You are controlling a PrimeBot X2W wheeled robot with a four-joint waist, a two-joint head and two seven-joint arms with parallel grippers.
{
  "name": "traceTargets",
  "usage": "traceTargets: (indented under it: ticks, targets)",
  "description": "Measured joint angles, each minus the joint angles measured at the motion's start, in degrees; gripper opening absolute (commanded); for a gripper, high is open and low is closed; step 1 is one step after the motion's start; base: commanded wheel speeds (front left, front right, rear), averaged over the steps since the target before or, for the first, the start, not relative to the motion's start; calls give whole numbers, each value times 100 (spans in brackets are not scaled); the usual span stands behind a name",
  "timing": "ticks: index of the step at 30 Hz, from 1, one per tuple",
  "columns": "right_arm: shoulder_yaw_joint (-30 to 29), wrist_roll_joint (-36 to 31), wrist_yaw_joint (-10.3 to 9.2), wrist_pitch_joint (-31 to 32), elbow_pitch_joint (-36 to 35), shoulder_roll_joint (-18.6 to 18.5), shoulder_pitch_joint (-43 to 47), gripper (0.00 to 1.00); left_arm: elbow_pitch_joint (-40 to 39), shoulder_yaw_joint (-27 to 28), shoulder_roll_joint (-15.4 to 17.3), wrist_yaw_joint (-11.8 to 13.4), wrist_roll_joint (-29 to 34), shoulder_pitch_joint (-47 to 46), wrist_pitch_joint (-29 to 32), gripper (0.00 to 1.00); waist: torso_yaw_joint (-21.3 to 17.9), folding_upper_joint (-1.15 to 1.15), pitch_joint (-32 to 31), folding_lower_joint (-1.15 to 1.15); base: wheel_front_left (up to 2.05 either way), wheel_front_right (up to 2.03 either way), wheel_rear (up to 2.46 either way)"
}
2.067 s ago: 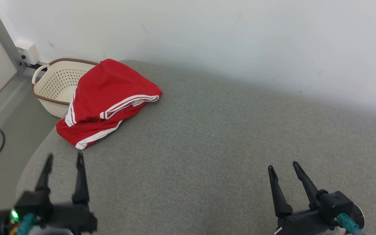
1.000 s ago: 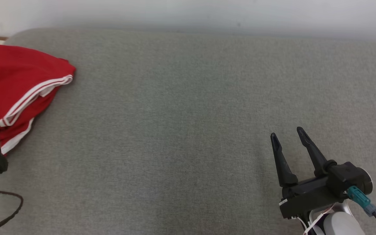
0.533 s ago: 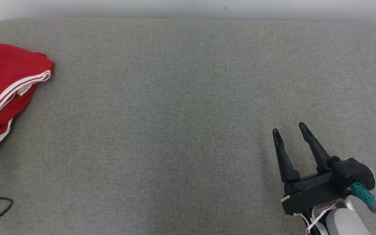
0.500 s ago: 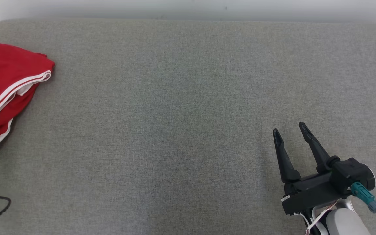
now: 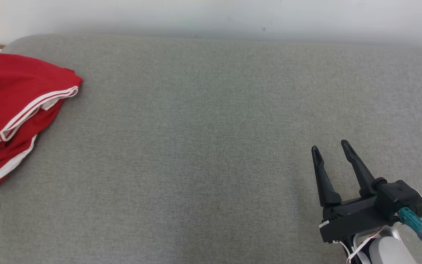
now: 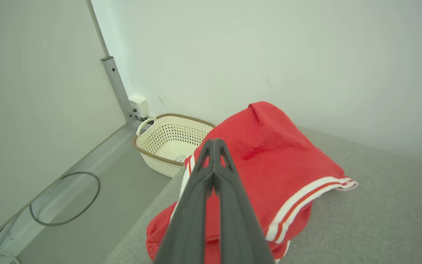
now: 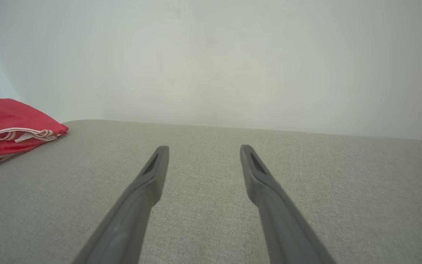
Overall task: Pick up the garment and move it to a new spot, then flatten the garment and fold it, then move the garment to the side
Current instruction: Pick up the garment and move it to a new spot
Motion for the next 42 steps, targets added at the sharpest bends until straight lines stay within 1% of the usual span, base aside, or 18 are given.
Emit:
traceTargets:
  ticks: [4, 7, 10, 11, 12, 13, 14, 21, 25, 27, 33, 42]
  targets:
    - [-43, -18, 0, -3, -18, 48, 17, 100, -548, -7, -33, 62, 4, 81, -205, 0, 101, 0, -136, 0, 0, 0, 0]
    - [-47, -20, 0, -18, -18, 67, 36, 100, -1087, 11, -98, 205, 5, 316, -323, 0, 172, 0, -249, 0, 0, 0, 0]
    - [-40, -31, 0, -33, -27, 96, 41, 100, -1804, 82, -183, 375, -9, 634, -425, 0, 242, 0, -361, 0, 0, 0, 0]
    - [-51, -48, 0, -34, -29, 105, 46, 100, -2042, 114, -227, 459, -13, 768, -466, 5, 267, 0, -397, 0, 0, 0, 0]
    - [-48, -52, 0, -33, -32, 121, 55, 100, -2304, 135, -268, 519, -15, 933, -468, 46, 293, 0, -433, 0, 0, 0, 0]
    - [-44, -53, 0, -32, -35, 133, 59, 100, -2576, 153, -319, 570, -27, 1106, -470, 81, 319, 0, -466, 0, 0, 0, 0]
    - [-42, -56, 0, -34, -43, 143, 60, 100, -2817, 164, -363, 635, -23, 1287, -474, 100, 347, 0, -495, 0, 0, 0, 0]
    - [-22, -93, 0, -31, -30, 194, 65, 100, -4396, 197, -688, 1016, 18, 2561, -522, 100, 504, -1, -687, -1, 0, 0, 0]
    - [-44, -94, 0, -36, 10, 225, 101, 100, -4971, 134, -870, 1150, 145, 3291, -573, 100, 579, -1, -788, -1, 0, 0, 0]
    - [-49, -98, 0, -42, 25, 254, 153, 100, -5171, 40, -962, 1168, 172, 3599, -579, 100, 621, -1, -844, -1, 0, 0, 0]
    - [-36, -100, 0, -40, 131, 302, 302, 100, -5303, -187, -1145, 1182, 260, 4221, -670, 100, 752, -1, -1025, -1, 0, 0, 0]
    - [-5, -99, 0, -5, 252, 387, 555, 100, -5057, -474, -1217, 1154, 371, 4689, -701, 100, 868, -1, -1315, -1, 0, 0, 0]
